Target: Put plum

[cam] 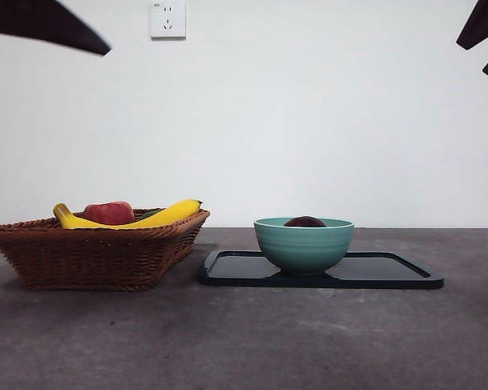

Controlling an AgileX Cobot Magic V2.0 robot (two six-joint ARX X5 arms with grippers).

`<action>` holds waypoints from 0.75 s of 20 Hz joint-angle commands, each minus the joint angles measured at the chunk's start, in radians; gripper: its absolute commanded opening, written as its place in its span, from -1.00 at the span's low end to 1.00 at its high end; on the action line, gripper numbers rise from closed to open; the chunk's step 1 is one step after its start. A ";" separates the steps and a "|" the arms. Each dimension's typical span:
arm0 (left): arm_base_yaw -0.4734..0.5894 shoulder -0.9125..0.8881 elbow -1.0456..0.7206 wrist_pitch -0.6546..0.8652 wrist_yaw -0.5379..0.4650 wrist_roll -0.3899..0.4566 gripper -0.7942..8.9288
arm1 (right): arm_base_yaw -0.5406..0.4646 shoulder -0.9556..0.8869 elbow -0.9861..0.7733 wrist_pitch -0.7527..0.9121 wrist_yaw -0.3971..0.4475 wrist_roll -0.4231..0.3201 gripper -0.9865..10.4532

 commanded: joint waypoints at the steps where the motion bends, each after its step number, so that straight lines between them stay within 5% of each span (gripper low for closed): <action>1: -0.019 0.057 0.074 0.060 -0.044 -0.037 0.07 | 0.005 0.007 0.005 0.007 -0.002 0.014 -0.47; 15: -0.039 0.807 0.786 0.050 -0.180 -0.065 0.05 | 0.005 0.007 0.005 0.007 -0.002 0.019 -0.47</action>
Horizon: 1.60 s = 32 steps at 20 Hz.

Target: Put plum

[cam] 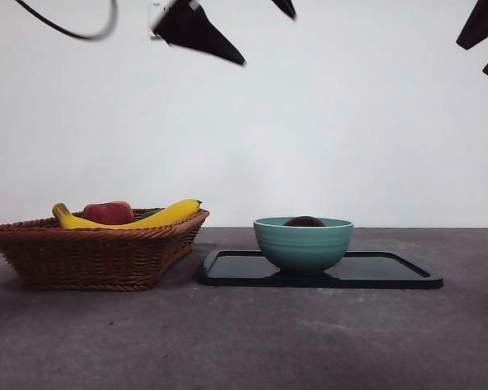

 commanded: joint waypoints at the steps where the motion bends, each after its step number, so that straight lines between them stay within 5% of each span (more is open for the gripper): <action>1: -0.017 0.116 0.098 0.005 -0.033 -0.007 0.05 | 0.005 0.006 0.005 0.006 -0.002 0.011 -0.47; 16: -0.094 0.473 0.213 0.013 -0.226 0.115 0.05 | 0.005 0.006 0.005 -0.003 -0.002 0.011 -0.47; 32: -0.119 0.554 0.213 -0.025 -0.241 0.160 0.05 | 0.005 0.006 0.005 -0.005 -0.002 0.023 -0.47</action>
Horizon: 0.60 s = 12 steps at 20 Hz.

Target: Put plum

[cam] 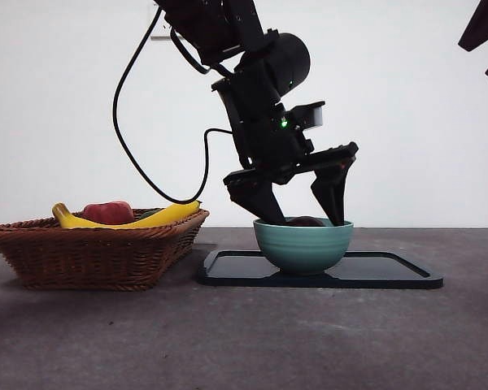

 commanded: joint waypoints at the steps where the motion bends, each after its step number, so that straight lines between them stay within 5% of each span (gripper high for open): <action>1: -0.009 0.034 0.029 -0.008 -0.020 0.027 0.05 | 0.005 0.006 0.005 0.006 -0.002 0.007 -0.47; 8: -0.009 0.036 0.029 -0.026 -0.028 0.048 -0.03 | 0.005 0.006 0.005 0.006 -0.002 0.007 -0.47; 12: -0.009 0.036 0.029 -0.025 -0.028 0.048 -0.27 | 0.005 0.006 0.005 0.006 -0.002 0.006 -0.47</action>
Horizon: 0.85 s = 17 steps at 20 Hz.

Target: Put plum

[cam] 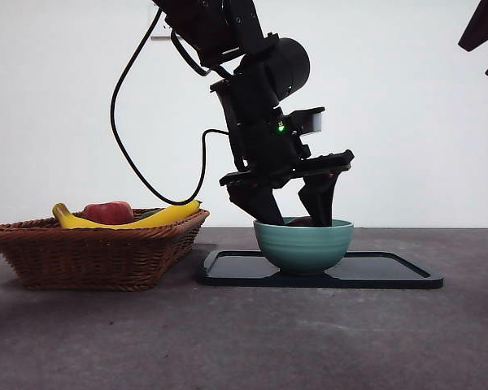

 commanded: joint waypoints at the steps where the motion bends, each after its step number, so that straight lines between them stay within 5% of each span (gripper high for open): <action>1: -0.009 0.034 0.029 0.004 -0.002 0.016 -0.27 | 0.005 0.006 0.005 0.006 -0.002 0.006 -0.47; 17: 0.013 -0.154 0.092 -0.034 -0.002 0.016 -0.27 | 0.005 0.006 0.005 0.010 -0.002 0.006 -0.47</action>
